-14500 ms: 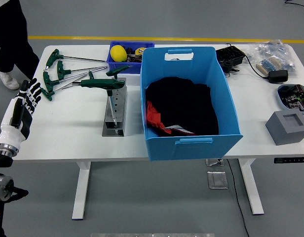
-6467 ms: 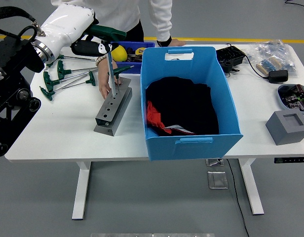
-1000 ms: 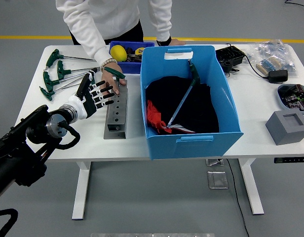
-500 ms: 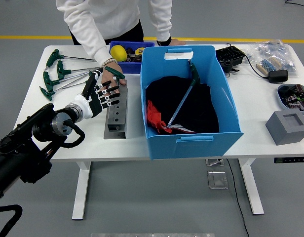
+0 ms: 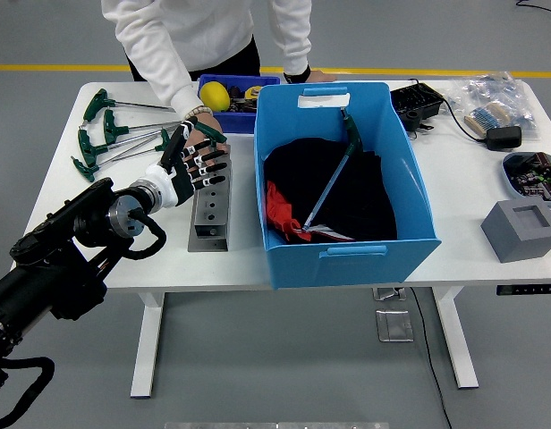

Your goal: Lift tool from toolbox,place it in box,lift tool from toolbox,place it in box

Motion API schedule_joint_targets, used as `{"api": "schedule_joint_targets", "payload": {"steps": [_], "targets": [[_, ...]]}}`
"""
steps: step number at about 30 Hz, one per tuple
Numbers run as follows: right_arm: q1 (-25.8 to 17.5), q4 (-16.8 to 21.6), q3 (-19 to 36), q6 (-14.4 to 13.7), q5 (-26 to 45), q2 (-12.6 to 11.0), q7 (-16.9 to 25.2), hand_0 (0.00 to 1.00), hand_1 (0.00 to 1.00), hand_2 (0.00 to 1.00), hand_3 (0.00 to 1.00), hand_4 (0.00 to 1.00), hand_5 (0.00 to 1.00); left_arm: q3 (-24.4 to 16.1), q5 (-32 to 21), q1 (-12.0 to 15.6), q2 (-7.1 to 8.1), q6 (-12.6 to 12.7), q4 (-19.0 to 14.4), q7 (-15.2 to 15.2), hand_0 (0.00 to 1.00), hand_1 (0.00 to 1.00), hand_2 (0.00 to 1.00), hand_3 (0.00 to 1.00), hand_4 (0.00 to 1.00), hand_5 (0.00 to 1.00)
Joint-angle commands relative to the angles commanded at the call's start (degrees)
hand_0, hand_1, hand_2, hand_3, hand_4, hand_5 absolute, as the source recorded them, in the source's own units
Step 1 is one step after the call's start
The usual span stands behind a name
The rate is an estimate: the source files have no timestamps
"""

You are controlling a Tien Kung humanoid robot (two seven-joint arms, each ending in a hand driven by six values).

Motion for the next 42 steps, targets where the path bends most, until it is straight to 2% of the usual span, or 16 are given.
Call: {"api": "schedule_joint_targets", "payload": {"steps": [15,25,26,35,37,38,42], "targets": [[1.0,0.0,-0.8,0.0,-0.4,0.0,0.0,0.628,0.621,0.68,0.532,0.78,0.576,1.0,-2.0,-2.8,-1.6,-0.5,3.8,-1.3,0.367,0.549,0.679,0.905,0.803,0.909],[1.5,0.0,-1.2,0.0,-0.5,0.0,-0.1,0.629,0.621,0.68,0.532,0.781,0.577,1.6,-3.7,-3.7,-2.6,-1.1,6.2,-2.0,0.383,0.553,0.691,0.904,0.807,0.914],[1.5,0.0,-1.3,0.0,-0.5,0.0,-0.1,0.63,0.622,0.68,0.532,0.781,0.576,1.5,-3.8,-3.8,-2.63,-1.1,6.3,-2.1,0.407,0.575,0.734,0.903,0.81,0.92],[1.6,0.0,-0.2,0.3,-2.1,0.1,-0.5,0.629,0.622,0.68,0.532,0.781,0.576,0.6,-5.4,-4.1,-2.48,-1.3,4.4,-2.3,0.407,0.593,0.766,0.896,0.814,0.921],[1.6,0.0,-0.3,0.3,-2.0,0.1,-0.5,0.629,0.622,0.68,0.532,0.781,0.576,0.3,-6.1,-4.1,-2.46,-1.5,3.8,-2.4,0.407,0.593,0.766,0.896,0.814,0.921],[1.5,0.0,-0.2,0.3,-2.0,0.1,-0.5,0.627,0.622,0.68,0.533,0.781,0.576,0.3,-6.5,-4.0,-2.44,-1.5,3.4,-2.4,0.429,0.615,0.781,0.859,0.816,0.926],[1.4,0.0,-0.1,0.4,-2.4,0.1,-0.5,0.627,0.622,0.68,0.533,0.781,0.576,-0.1,-8.0,-3.7,-2.23,-1.3,1.4,-2.4,0.429,0.615,0.781,0.859,0.816,0.926]]}}
